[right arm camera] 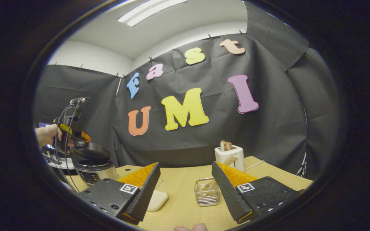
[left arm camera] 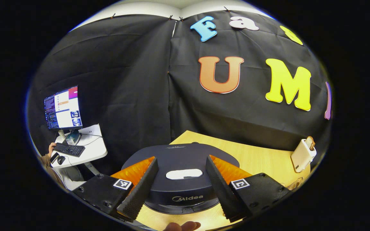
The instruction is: Close the left gripper, press the button to open the rice cooker; take a wooden spoon from the chopstick holder with the right hand, scoop a spoonful of rice and pour it into the rice cooker, then put the wooden spoon back into the chopstick holder.
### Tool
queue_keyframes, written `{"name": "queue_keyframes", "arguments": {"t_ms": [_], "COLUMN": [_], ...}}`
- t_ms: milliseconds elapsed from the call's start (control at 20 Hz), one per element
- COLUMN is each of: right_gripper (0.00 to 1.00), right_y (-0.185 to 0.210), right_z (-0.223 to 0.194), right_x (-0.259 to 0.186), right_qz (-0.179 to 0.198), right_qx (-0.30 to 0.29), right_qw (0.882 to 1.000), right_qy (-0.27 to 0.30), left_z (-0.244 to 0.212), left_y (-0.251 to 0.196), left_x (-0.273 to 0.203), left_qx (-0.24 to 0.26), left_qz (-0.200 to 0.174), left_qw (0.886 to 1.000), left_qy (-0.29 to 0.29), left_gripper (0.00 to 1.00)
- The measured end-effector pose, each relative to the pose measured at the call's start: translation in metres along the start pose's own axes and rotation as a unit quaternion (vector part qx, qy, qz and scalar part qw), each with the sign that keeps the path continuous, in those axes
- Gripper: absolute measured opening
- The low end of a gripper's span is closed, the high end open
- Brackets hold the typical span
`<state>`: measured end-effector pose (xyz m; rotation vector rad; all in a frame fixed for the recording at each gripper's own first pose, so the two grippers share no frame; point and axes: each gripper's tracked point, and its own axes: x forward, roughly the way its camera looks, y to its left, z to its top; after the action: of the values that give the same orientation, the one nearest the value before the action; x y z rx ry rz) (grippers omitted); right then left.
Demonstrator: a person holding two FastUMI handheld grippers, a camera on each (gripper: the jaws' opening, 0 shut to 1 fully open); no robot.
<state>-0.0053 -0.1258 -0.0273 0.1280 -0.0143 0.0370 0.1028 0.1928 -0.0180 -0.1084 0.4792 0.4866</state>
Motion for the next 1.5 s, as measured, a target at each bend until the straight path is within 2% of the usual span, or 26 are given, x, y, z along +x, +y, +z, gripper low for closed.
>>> {"name": "queue_keyframes", "arguments": {"t_ms": [50,150,200,250,500,550,600,650,700,750,800,950,1000,1050,1500], "right_gripper": [0.95,0.95,0.91,0.95,0.95,0.91,0.91,0.95,0.95,0.91,0.95,0.95,0.91,0.95,0.95], "right_y": [0.003,0.007,0.007,0.007,0.01,0.008,0.008,0.008,0.008,0.008,0.009,0.012,0.012,0.013,0.031], "right_z": [-0.001,0.001,0.001,0.001,-0.004,-0.006,-0.008,-0.008,-0.008,-0.007,-0.008,-0.007,-0.007,-0.005,-0.024], "right_x": [-0.001,-0.003,-0.003,-0.003,-0.009,-0.009,-0.01,-0.011,-0.012,-0.012,-0.012,-0.015,-0.014,-0.014,-0.006], "right_qz": [0.003,0.009,0.009,0.009,0.015,0.013,0.012,0.012,0.012,0.012,0.012,0.015,0.015,0.016,0.028], "right_qx": [0.001,0.004,0.004,0.004,0.007,0.006,0.006,0.008,0.01,0.012,0.013,0.011,0.01,0.009,0.022], "right_qw": [1.0,1.0,1.0,1.0,1.0,1.0,1.0,1.0,1.0,1.0,1.0,1.0,1.0,1.0,0.999], "right_qy": [0.002,-0.001,-0.002,-0.003,-0.005,-0.002,0.0,0.002,0.002,0.002,0.002,0.0,-0.001,-0.003,0.012], "left_z": [-0.004,-0.012,-0.015,-0.019,-0.04,-0.045,-0.049,-0.051,-0.053,-0.055,-0.057,-0.072,-0.067,-0.07,-0.075], "left_y": [-0.001,-0.001,0.0,-0.001,-0.002,-0.002,-0.002,-0.002,-0.002,-0.002,-0.003,-0.002,-0.003,-0.002,-0.003], "left_x": [-0.001,-0.002,-0.002,-0.003,-0.004,-0.004,-0.004,-0.003,-0.003,-0.003,-0.002,-0.001,-0.002,-0.001,-0.001], "left_qx": [-0.001,0.0,0.002,0.005,0.01,0.012,0.012,0.013,0.017,0.02,0.023,0.027,0.034,0.035,0.041], "left_qz": [0.001,0.004,0.006,0.008,0.013,0.016,0.019,0.022,0.024,0.025,0.025,0.025,0.024,0.026,0.024], "left_qw": [1.0,1.0,1.0,1.0,0.999,0.999,0.999,0.998,0.998,0.997,0.997,0.998,0.997,0.997,0.992], "left_qy": [-0.003,-0.009,-0.013,-0.018,-0.043,-0.046,-0.05,-0.054,-0.06,-0.063,-0.067,-0.055,-0.072,-0.07,-0.117], "left_gripper": [0.96,0.96,0.96,0.96,0.96,0.96,0.96,0.96,0.96,0.96,0.96,0.96,0.96,0.96,0.96]}}
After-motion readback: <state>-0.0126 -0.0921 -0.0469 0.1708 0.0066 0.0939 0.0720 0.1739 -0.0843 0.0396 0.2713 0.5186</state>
